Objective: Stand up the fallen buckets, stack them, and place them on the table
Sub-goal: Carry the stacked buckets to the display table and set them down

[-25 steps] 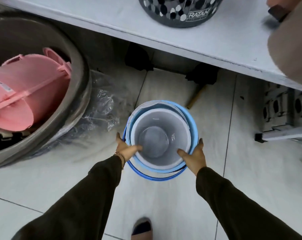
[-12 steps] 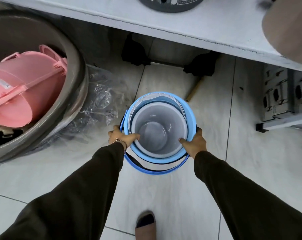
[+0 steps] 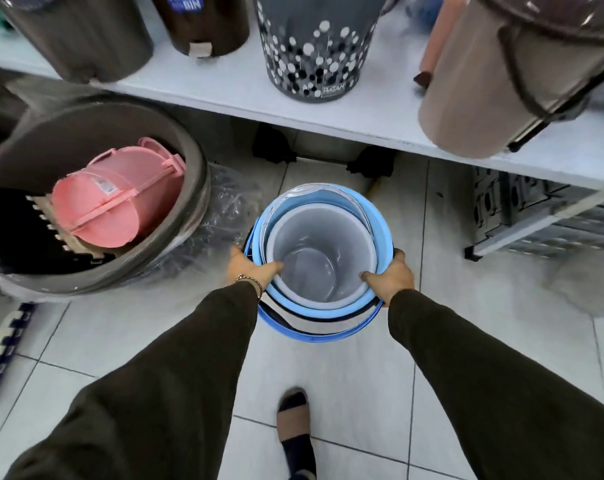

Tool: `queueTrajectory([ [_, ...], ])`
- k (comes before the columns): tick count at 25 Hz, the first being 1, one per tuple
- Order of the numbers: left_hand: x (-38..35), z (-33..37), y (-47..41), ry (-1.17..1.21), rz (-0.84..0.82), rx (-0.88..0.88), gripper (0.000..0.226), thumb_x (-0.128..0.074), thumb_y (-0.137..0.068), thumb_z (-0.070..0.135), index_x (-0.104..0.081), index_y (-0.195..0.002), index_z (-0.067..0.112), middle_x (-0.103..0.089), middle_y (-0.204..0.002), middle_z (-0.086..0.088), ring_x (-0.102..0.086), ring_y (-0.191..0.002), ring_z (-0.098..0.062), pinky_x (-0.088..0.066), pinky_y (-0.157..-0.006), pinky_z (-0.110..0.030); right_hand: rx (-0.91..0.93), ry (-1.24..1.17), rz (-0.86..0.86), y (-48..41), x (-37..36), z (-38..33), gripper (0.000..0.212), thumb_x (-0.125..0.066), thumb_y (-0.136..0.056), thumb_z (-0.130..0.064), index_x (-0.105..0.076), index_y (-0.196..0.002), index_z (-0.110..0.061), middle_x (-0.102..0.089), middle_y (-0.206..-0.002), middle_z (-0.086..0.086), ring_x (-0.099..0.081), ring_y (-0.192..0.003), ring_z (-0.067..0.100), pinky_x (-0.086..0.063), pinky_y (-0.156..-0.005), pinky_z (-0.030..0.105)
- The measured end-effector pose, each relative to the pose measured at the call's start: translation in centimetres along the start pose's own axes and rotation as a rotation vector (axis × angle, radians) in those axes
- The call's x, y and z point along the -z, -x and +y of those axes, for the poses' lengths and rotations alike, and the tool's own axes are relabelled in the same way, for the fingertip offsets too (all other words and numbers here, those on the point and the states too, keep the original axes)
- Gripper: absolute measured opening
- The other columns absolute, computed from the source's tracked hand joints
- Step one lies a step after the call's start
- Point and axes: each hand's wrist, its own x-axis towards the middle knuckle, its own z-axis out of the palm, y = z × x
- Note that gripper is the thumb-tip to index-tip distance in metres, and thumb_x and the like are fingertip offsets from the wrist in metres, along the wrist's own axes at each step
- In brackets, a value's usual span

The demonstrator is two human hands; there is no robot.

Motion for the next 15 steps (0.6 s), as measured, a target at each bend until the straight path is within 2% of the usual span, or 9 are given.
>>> queueTrajectory([
  [3,4.5,3.9,6.3,0.024,0.018,-0.076,0.073,-0.083,-0.063,0.019,-0.043,-0.123,0.008,-0.058,-0.101,-0.008,-0.059,-0.09,-0.029,-0.052,-0.086,-0.036,0.039,-0.025,0.036,6.9,5.0,-3.2,0.067,-0.076,-0.08,-0.016,-0.038,-0.135,-0.017,-0.057,-0.105,0.008,-0.058,-0.087,0.025,-0.058,-0.087,0.045],
  [6,9.6,8.1,12.8,0.057,0.026,-0.148,0.078,-0.084,-0.06,0.024,-0.043,-0.126,0.008,-0.061,-0.111,-0.011,-0.06,-0.097,-0.03,-0.052,-0.093,-0.039,0.123,0.004,0.077,13.8,10.1,-7.1,0.068,-0.077,-0.078,-0.017,-0.04,-0.135,-0.013,-0.061,-0.113,0.015,-0.057,-0.086,0.025,-0.057,-0.085,0.042],
  [11,18.5,14.6,22.8,0.124,0.079,-0.315,0.08,-0.086,-0.061,0.021,-0.044,-0.128,0.006,-0.058,-0.111,-0.007,-0.056,-0.097,-0.025,-0.048,-0.093,-0.035,0.26,-0.034,0.14,25.3,18.1,-13.4,0.073,-0.076,-0.075,-0.019,-0.039,-0.137,-0.014,-0.062,-0.118,0.015,-0.062,-0.097,0.031,-0.056,-0.087,0.05],
  [13,21.5,17.1,25.7,0.159,0.08,-0.368,0.08,-0.087,-0.061,0.02,-0.043,-0.128,0.007,-0.058,-0.11,-0.006,-0.057,-0.099,-0.026,-0.049,-0.095,-0.037,0.343,-0.073,0.154,28.7,20.7,-15.4,0.071,-0.076,-0.076,-0.019,-0.04,-0.138,-0.015,-0.062,-0.121,0.014,-0.061,-0.1,0.03,-0.054,-0.092,0.047],
  [15,24.0,20.0,28.4,0.175,0.107,-0.443,0.076,-0.086,-0.062,0.018,-0.044,-0.124,0.006,-0.056,-0.104,-0.004,-0.057,-0.096,-0.024,-0.049,-0.09,-0.035,0.419,-0.085,0.175,31.2,23.3,-18.0,0.076,-0.075,-0.077,-0.019,-0.037,-0.143,-0.015,-0.061,-0.125,0.013,-0.059,-0.109,0.032,-0.05,-0.096,0.04],
])
